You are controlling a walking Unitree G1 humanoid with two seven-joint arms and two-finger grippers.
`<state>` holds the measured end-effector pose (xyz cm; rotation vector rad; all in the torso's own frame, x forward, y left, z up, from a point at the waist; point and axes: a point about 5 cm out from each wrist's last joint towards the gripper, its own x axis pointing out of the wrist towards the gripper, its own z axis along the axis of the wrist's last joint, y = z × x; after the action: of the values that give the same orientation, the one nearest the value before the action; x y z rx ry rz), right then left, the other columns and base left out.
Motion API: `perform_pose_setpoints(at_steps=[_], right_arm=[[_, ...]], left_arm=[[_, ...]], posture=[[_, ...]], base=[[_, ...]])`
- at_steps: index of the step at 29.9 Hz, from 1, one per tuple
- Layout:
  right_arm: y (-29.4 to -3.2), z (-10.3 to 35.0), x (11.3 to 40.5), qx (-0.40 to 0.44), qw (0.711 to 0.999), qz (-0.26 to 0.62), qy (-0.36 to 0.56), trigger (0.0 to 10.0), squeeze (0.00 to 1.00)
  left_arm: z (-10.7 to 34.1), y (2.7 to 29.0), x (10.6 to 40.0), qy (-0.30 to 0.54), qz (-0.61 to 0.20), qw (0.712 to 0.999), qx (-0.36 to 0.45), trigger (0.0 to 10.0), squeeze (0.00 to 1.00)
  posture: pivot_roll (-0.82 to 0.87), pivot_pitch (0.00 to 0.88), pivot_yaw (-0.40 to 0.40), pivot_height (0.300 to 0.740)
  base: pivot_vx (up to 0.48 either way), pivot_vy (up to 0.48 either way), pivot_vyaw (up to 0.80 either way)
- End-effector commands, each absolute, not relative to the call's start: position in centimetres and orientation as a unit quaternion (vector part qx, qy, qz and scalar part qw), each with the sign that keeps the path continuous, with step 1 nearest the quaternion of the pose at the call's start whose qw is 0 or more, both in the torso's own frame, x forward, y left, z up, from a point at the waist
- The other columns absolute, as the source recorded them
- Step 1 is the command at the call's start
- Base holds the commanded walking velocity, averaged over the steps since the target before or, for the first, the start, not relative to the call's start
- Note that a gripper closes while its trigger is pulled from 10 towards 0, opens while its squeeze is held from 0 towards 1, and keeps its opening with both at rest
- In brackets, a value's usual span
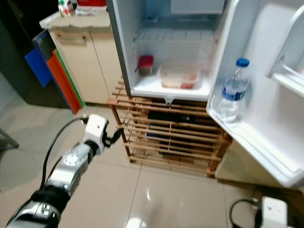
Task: Restocking fridge
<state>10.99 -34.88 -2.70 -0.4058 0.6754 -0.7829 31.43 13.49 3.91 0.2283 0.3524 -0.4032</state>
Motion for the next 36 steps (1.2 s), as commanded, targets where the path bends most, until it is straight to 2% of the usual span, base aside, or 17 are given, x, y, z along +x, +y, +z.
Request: perform_pose_setpoints(at_steps=[1, 3, 7, 9, 13, 17, 22, 24, 25, 27, 28, 30, 32, 36], right_arm=[[-36.0, -2.0, 10.9, -0.204, 0.834, -0.406, 0.313, 10.0, 0.00], [-37.8, -1.0, 10.7, -0.229, 0.813, -0.438, 0.308, 10.0, 0.00], [-39.1, -0.5, 10.1, -0.237, 0.792, -0.466, 0.315, 10.0, 0.00], [-41.0, 0.8, 9.6, -0.243, 0.769, -0.509, 0.302, 10.0, 0.00], [-42.3, 2.4, 9.7, -0.257, 0.757, -0.536, 0.271, 10.0, 0.00], [-44.1, 5.0, 10.1, -0.283, 0.742, -0.565, 0.224, 10.0, 0.00], [-44.9, 6.3, 10.5, -0.284, 0.741, -0.575, 0.199, 10.0, 0.00], [-44.8, 7.0, 11.5, -0.261, 0.762, -0.570, 0.165, 10.0, 0.00], [-44.5, 7.4, 12.6, -0.243, 0.784, -0.553, 0.141, 10.0, 0.00], [-44.1, 7.3, 13.4, -0.225, 0.801, -0.536, 0.140, 10.0, 0.00], [-43.5, 6.8, 14.2, -0.195, 0.821, -0.519, 0.138, 10.0, 0.00], [-43.2, 6.7, 14.5, -0.181, 0.829, -0.512, 0.135, 10.0, 0.00], [-41.6, 6.6, 16.3, -0.145, 0.867, -0.465, 0.109, 10.0, 0.00], [-36.8, 6.0, 19.9, -0.050, 0.944, -0.317, 0.073, 10.0, 0.00]], left_arm=[[2.5, 14.0, 31.0, 0.227, -0.200, 0.940, 0.157, 10.0, 0.00], [0.8, 14.5, 30.1, 0.294, -0.202, 0.919, 0.167, 10.0, 0.00], [-0.1, 14.7, 29.5, 0.322, -0.203, 0.909, 0.172, 10.0, 0.00], [-0.4, 14.4, 29.3, 0.329, -0.211, 0.905, 0.170, 10.0, 0.00], [-0.8, 14.2, 29.1, 0.337, -0.215, 0.899, 0.178, 10.0, 0.00], [-2.1, 13.8, 27.9, 0.368, -0.237, 0.876, 0.204, 10.0, 0.00], [-2.4, 14.1, 27.5, 0.376, -0.235, 0.871, 0.211, 10.0, 0.00], [-2.5, 14.2, 27.4, 0.378, -0.236, 0.869, 0.215, 10.0, 0.00], [-2.6, 14.2, 27.4, 0.380, -0.238, 0.867, 0.218, 10.0, 0.00], [-2.7, 14.1, 27.3, 0.380, -0.239, 0.866, 0.219, 10.0, 0.00], [-2.8, 14.0, 27.2, 0.382, -0.242, 0.864, 0.221, 10.0, 0.00], [-2.8, 14.0, 27.2, 0.382, -0.243, 0.863, 0.222, 10.0, 0.00], [-2.7, 14.0, 27.3, 0.381, -0.244, 0.863, 0.223, 10.0, 0.00], [-2.6, 14.1, 27.4, 0.380, -0.249, 0.862, 0.223, 10.0, 0.00]], posture=[[-0.13, 0.030, 0.100, 0.740], [-0.13, 0.033, 0.099, 0.740], [-0.13, 0.033, 0.097, 0.740], [-0.13, 0.038, 0.096, 0.740], [-0.13, 0.041, 0.097, 0.740], [-0.14, 0.043, 0.097, 0.740], [-0.14, 0.044, 0.097, 0.740], [-0.14, 0.045, 0.097, 0.740], [-0.14, 0.045, 0.099, 0.740], [-0.14, 0.045, 0.099, 0.740], [-0.15, 0.046, 0.099, 0.740], [-0.15, 0.046, 0.099, 0.740], [-0.15, 0.046, 0.101, 0.740], [-0.16, 0.049, 0.100, 0.740]], base=[[0.000, 0.000, 0.00], [0.000, 0.000, 0.00], [0.000, 0.000, 0.00], [0.000, 0.000, 0.00], [0.000, 0.000, 0.00], [0.000, 0.000, 0.00], [0.000, 0.000, 0.00], [0.000, 0.000, 0.00], [0.000, 0.000, 0.00], [0.000, 0.000, 0.00], [0.000, 0.000, 0.00], [0.000, 0.000, 0.00], [0.000, 0.000, 0.00], [0.000, 0.000, 0.00]])
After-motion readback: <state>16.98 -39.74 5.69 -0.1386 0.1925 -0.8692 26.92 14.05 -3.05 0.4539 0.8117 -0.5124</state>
